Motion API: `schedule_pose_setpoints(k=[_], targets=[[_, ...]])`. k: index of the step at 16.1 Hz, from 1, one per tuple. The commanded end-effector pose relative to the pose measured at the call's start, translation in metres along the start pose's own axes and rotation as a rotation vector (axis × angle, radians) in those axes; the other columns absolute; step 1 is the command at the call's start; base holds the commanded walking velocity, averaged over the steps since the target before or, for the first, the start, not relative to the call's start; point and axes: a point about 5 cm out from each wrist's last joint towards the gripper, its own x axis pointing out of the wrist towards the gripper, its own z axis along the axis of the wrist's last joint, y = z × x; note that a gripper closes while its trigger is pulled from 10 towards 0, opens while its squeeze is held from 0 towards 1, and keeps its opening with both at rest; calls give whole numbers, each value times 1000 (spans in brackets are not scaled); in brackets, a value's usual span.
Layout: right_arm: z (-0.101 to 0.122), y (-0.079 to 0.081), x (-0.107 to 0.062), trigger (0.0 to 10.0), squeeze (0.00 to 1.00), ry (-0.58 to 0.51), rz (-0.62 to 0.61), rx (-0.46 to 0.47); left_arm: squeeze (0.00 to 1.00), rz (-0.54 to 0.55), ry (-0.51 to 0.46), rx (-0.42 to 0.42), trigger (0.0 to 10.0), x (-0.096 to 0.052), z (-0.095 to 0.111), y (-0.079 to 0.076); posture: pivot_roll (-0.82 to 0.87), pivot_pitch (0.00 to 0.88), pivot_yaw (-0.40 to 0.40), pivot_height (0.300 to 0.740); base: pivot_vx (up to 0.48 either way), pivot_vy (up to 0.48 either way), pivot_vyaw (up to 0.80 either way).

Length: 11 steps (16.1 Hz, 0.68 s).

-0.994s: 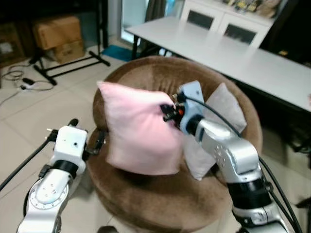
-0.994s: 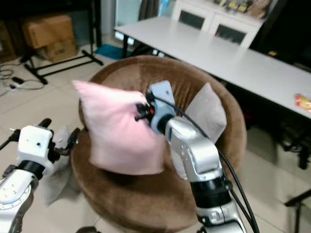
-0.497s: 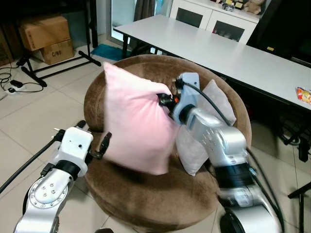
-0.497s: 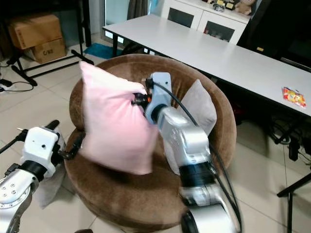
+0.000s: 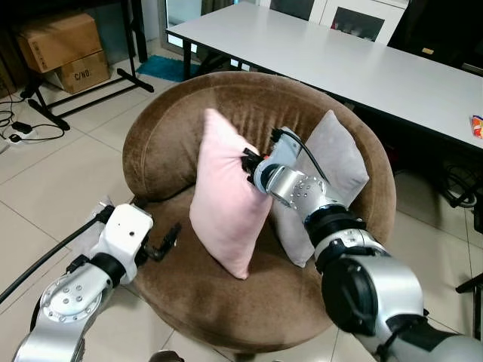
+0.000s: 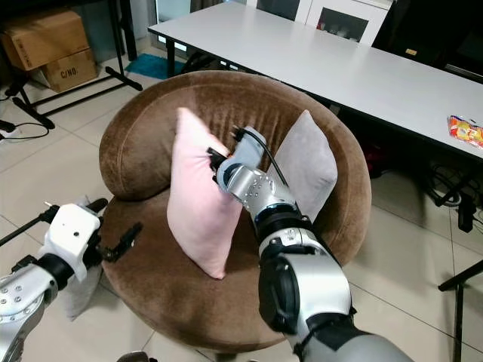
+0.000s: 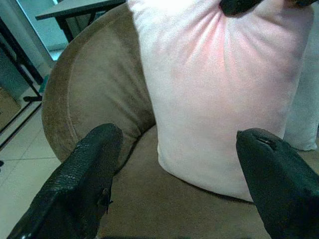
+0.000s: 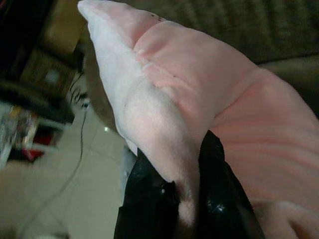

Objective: Move the pillow to the sofa from floor

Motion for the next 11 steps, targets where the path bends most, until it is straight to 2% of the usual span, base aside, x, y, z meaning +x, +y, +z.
schedule_pose_setpoints(k=[1, 4, 6, 7, 9, 10, 11], targets=[[6, 20, 1, 10000, 0, -53, 25, 40, 0, -31, -8, 1, 10000, -3, 4, -3, 157, 0, -125, 740, 0, 0, 0], [31, -2, -2, 10000, 0, -180, -117, 131, 0, -105, -9, -24, 10000, -9, 6, -6, 156, 0, -123, 740, 0, 0, 0], [38, -10, -4, 10000, 0, -211, -146, 171, 0, -137, -18, -39, 10000, -11, 8, -8, 151, 0, -120, 740, 0, 0, 0], [43, -23, -6, 10000, 0, -242, -188, 175, 0, -201, -44, -75, 10000, -13, 14, -11, 149, 0, -117, 740, 0, 0, 0], [48, -36, -9, 10000, 0, -274, -239, 127, 0, -266, -68, -104, 10000, -17, 19, -12, 150, 0, -117, 740, 0, 0, 0], [48, -42, -9, 10000, 8, -286, -267, 65, 0, -272, -62, -104, 10000, -19, 18, -10, 150, 0, -117, 740, 0, 0, 0], [46, -46, -9, 10000, 1000, -286, -277, 26, 0, -276, -57, -108, 10000, -19, 16, -10, 149, 0, -117, 740, 0, 0, 0]])
